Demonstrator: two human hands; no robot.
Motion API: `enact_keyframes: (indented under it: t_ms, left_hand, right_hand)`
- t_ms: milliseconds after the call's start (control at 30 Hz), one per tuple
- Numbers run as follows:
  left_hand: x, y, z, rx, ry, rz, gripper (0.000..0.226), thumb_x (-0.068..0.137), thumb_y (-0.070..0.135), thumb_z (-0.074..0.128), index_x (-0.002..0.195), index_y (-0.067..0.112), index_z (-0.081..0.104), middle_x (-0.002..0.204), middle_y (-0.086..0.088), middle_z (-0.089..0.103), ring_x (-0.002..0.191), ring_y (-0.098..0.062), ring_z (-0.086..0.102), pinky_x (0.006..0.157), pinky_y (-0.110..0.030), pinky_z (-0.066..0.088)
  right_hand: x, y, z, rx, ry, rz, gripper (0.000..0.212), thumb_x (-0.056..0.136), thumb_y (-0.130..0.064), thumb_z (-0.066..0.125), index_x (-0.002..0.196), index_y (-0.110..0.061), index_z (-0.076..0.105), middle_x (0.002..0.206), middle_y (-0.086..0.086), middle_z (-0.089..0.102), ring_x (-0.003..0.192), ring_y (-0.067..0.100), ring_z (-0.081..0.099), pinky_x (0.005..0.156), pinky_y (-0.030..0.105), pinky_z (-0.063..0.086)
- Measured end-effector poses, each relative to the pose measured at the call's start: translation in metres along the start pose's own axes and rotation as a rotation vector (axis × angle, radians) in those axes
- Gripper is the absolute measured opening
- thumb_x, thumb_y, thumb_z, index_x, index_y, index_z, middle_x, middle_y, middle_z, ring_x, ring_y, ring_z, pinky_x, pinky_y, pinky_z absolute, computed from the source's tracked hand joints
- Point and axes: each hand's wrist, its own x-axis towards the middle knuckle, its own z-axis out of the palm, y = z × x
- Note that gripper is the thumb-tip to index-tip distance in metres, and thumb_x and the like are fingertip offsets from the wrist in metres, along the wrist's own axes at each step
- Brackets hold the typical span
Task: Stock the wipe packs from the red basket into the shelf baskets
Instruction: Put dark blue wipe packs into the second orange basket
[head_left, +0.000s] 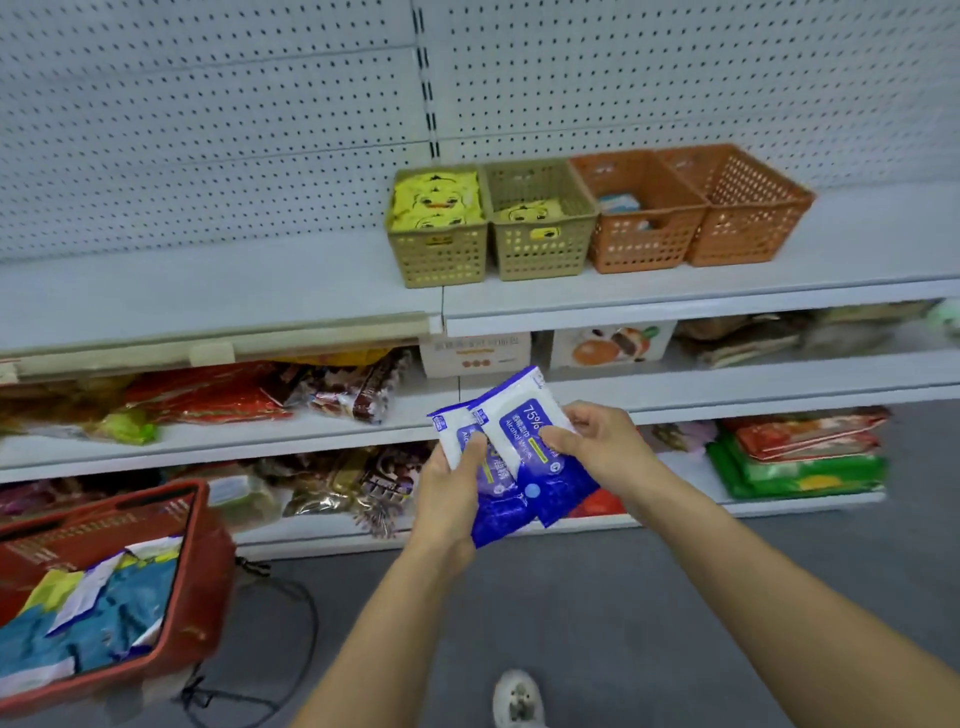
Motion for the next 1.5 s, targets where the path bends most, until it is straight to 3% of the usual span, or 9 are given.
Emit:
enact_keyframes:
  t_ms: [333,500,633,800,933,1033,1233,1367,1500]
  left_hand:
    - [0.107,0.055,0.149,0.129,-0.183,0.03,0.029,0.101,0.035,0.047,0.11,0.013,0.064,0.093,-0.011,0.076,0.083,-0.03,0.074,0.078,-0.048,0.059]
    - [0.171,0.093,0.226,0.136,-0.226,0.052,0.021,0.1,0.032,0.05,0.101,0.016,0.065,0.084,-0.006,0.076,0.074,-0.025,0.074,0.061,-0.032,0.057]
    - [0.218,0.123,0.279,0.129,-0.247,0.059,0.022,0.099,0.035,0.052,0.11,0.019,0.063,0.088,-0.005,0.076,0.075,-0.023,0.075,0.062,-0.034,0.059]
    - [0.255,0.144,0.334,0.1,-0.267,0.081,0.023,0.099,0.034,0.052,0.116,0.02,0.061,0.091,-0.004,0.076,0.074,-0.02,0.075,0.057,-0.031,0.058]
    - [0.278,0.15,0.361,0.055,-0.229,0.076,0.023,0.098,0.032,0.055,0.118,0.023,0.059,0.094,-0.005,0.075,0.075,-0.022,0.075,0.055,-0.032,0.058]
    - [0.289,0.149,0.374,0.013,-0.193,0.045,0.025,0.096,0.031,0.057,0.121,0.024,0.057,0.1,-0.007,0.075,0.083,-0.026,0.074,0.069,-0.042,0.06]
    - [0.306,0.147,0.406,-0.075,-0.091,0.012,0.006,0.096,0.027,0.058,0.101,0.027,0.059,0.092,-0.007,0.075,0.083,-0.028,0.074,0.08,-0.051,0.058]
    - [0.314,0.144,0.422,-0.092,-0.006,0.025,0.007,0.095,0.026,0.059,0.102,0.025,0.058,0.095,-0.008,0.073,0.087,-0.028,0.073,0.082,-0.048,0.057]
    - [0.32,0.136,0.434,-0.148,0.037,-0.04,0.02,0.093,0.026,0.061,0.11,0.015,0.057,0.099,-0.012,0.072,0.089,-0.027,0.072,0.08,-0.043,0.057]
  right_hand:
    - [0.12,-0.043,-0.143,0.047,0.128,-0.082,0.005,0.089,-0.012,0.063,0.087,-0.016,0.066,0.093,0.012,0.073,0.081,0.025,0.071,0.07,0.033,0.056]
    - [0.198,-0.083,-0.217,0.027,0.125,-0.061,0.008,0.089,-0.011,0.063,0.097,-0.007,0.063,0.09,0.011,0.073,0.07,0.019,0.069,0.052,0.021,0.053]
    - [0.249,-0.113,-0.271,0.047,0.174,-0.116,0.007,0.088,-0.012,0.065,0.095,-0.011,0.064,0.09,0.008,0.074,0.075,0.02,0.071,0.058,0.024,0.056]
    - [0.293,-0.139,-0.335,0.136,0.405,-0.266,0.012,0.09,-0.009,0.062,0.082,-0.016,0.057,0.085,0.001,0.07,0.067,0.013,0.067,0.051,0.02,0.054]
    - [0.345,-0.139,-0.388,-0.069,0.505,-0.201,0.006,0.09,-0.006,0.059,0.093,-0.008,0.055,0.097,0.01,0.067,0.081,0.023,0.066,0.062,0.032,0.053]
    - [0.384,-0.126,-0.411,-0.429,0.378,-0.082,0.011,0.086,-0.004,0.06,0.097,-0.005,0.055,0.106,0.016,0.065,0.092,0.032,0.065,0.075,0.045,0.054]
    - [0.441,-0.102,-0.407,-1.085,-0.145,0.064,0.019,0.084,-0.007,0.065,0.103,-0.004,0.065,0.111,0.012,0.066,0.101,0.026,0.062,0.084,0.035,0.053]
    - [0.464,-0.086,-0.402,-1.188,-0.424,0.09,0.033,0.087,-0.014,0.064,0.118,-0.004,0.063,0.119,0.011,0.063,0.11,0.026,0.059,0.087,0.03,0.049]
    - [0.48,-0.065,-0.399,-1.229,-0.439,0.042,0.029,0.084,-0.017,0.068,0.11,-0.006,0.066,0.112,0.009,0.065,0.103,0.024,0.061,0.089,0.034,0.052]
